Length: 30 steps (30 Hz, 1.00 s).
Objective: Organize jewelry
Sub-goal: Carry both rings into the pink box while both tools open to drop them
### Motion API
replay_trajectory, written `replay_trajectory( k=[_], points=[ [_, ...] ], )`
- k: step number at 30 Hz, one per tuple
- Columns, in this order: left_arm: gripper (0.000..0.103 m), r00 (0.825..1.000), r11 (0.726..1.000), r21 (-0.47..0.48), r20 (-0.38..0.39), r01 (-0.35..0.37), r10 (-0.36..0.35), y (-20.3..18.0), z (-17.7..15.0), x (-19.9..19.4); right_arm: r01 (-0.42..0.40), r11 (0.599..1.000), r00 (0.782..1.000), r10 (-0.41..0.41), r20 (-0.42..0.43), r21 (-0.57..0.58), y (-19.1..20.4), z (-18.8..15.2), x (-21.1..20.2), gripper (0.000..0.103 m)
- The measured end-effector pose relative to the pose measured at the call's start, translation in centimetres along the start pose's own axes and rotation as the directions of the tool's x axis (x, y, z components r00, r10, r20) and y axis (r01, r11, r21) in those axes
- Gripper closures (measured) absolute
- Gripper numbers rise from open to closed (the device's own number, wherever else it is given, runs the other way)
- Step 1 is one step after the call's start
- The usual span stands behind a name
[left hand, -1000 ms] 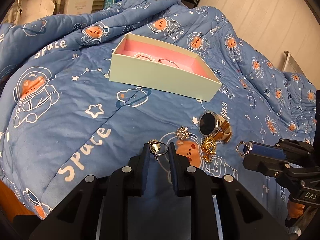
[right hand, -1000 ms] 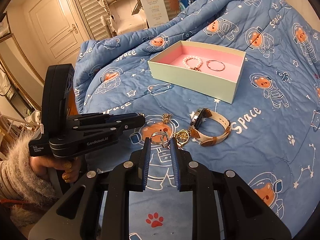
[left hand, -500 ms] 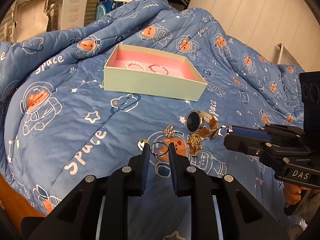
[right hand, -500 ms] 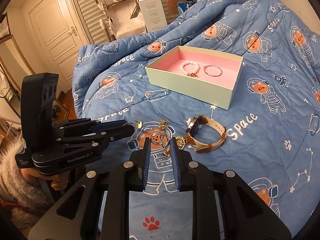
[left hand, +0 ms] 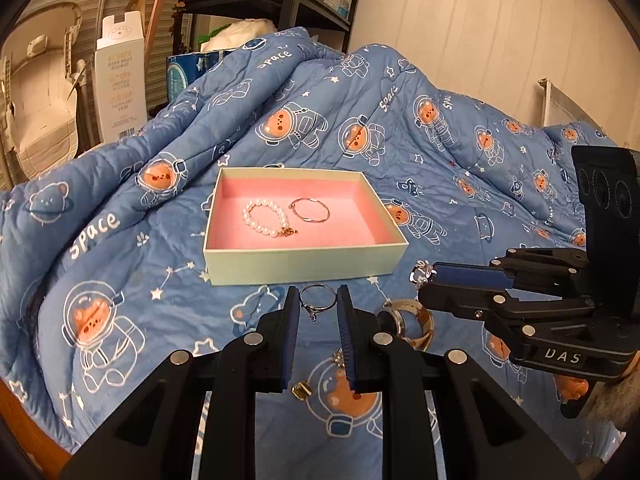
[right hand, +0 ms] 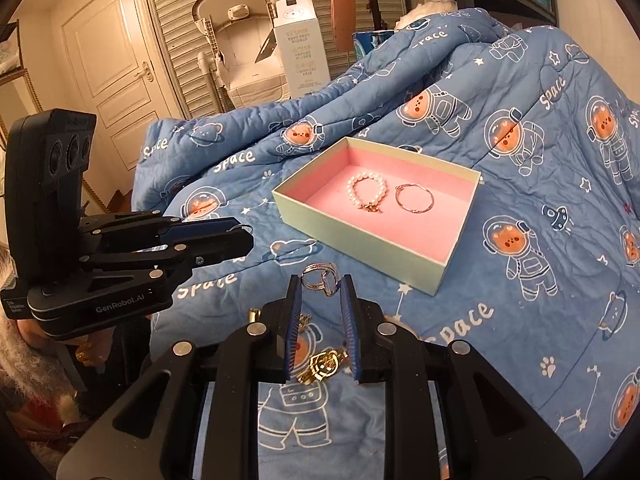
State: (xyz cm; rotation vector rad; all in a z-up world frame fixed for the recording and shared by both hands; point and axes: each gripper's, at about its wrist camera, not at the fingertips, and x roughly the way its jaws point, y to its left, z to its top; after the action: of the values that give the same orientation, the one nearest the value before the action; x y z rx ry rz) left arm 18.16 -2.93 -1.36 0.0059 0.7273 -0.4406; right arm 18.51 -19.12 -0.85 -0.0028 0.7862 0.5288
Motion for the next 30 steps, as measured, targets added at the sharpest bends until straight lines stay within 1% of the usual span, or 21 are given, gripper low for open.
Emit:
replay_trajectory(
  k=[5,10,12,13,15,17,19,21,24,26,29,30],
  points=[
    [0.084,1.000,1.000,0.021,-0.025,0.003,-0.002,0.9,2.7,2.0,0.011,1.000,1.000,-0.011,0.000,0.028,-2.1,2.6,1.3,0.082],
    [0.084,0.997,1.000,0.027,-0.080,0.006,-0.004,1.8,5.0,4.8,0.025,0.999,1.000,-0.024,-0.016,0.042,-3.7,4.8,3.1,0.082],
    [0.084,0.995,0.999,0.032,-0.104,0.008,-0.004,2.1,5.6,5.9,0.016,0.998,0.999,-0.013,-0.039,0.066,-4.6,5.6,4.2,0.082],
    [0.084,0.992,0.999,0.036,-0.129,0.016,-0.012,2.3,5.9,6.6,0.012,0.997,0.998,-0.008,-0.059,0.071,-5.0,6.0,4.9,0.082],
    [0.084,0.986,0.999,0.043,-0.167,0.008,-0.001,2.6,6.4,7.8,0.025,0.998,0.995,-0.019,-0.098,0.061,-5.5,6.5,6.2,0.082],
    [0.084,0.975,0.999,0.035,-0.223,0.025,-0.016,3.1,6.9,9.3,0.023,0.998,0.991,-0.016,-0.136,0.052,-6.0,6.9,7.5,0.082],
    [0.084,0.966,1.000,0.019,-0.257,0.022,-0.017,3.7,7.2,10.5,0.025,0.998,0.986,-0.017,-0.165,0.049,-6.4,7.1,8.6,0.082],
    [0.084,0.951,0.999,0.020,-0.309,0.032,-0.024,4.0,7.4,11.9,0.047,0.998,0.983,-0.042,-0.179,0.028,-6.7,7.4,9.5,0.082],
    [0.084,0.936,0.999,0.039,-0.351,0.025,-0.010,4.1,7.5,13.4,0.030,0.999,0.973,-0.027,-0.228,0.013,-7.1,7.7,11.1,0.082],
    [0.084,0.927,0.998,0.049,-0.375,0.026,-0.005,4.0,7.6,14.2,0.022,1.000,0.963,-0.019,-0.270,0.008,-7.3,7.6,12.2,0.082],
    [0.084,0.911,0.997,0.078,-0.411,0.027,0.008,3.7,7.6,15.1,0.035,0.999,0.947,-0.039,-0.319,-0.019,-7.5,7.5,13.6,0.082],
    [0.084,0.909,0.996,0.086,-0.417,0.023,0.015,3.7,7.5,15.3,0.036,0.999,0.942,-0.045,-0.332,-0.034,-7.5,7.5,14.0,0.082]
  ],
)
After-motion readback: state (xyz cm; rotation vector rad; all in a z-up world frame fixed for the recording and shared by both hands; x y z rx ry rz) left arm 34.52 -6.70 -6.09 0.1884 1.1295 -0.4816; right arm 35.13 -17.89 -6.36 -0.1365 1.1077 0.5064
